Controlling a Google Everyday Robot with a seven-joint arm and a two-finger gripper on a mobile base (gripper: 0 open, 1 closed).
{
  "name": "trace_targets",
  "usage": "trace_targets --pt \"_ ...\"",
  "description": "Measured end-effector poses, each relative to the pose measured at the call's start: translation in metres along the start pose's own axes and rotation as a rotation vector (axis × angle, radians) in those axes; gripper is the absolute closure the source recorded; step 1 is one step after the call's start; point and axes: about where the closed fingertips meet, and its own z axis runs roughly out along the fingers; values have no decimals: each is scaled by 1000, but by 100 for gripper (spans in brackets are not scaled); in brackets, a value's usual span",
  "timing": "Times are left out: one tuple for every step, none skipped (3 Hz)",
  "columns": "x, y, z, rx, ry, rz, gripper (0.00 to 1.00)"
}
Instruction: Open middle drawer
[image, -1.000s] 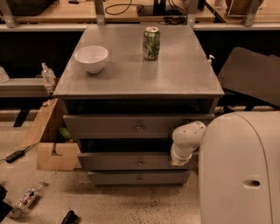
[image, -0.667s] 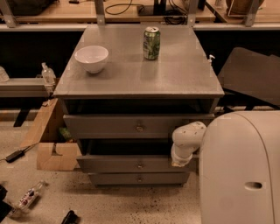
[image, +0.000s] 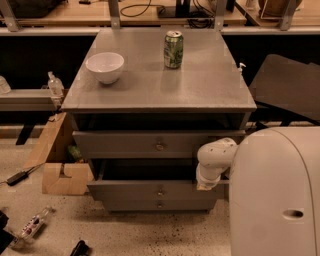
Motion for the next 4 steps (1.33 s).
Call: trace_targets --pt "0 0 0 0 0 0 100" --pt "4 9 2 -5 -4 14 100" --pt "4 9 0 -5 -4 14 73" --pt "4 8 1 -5 -4 14 50"
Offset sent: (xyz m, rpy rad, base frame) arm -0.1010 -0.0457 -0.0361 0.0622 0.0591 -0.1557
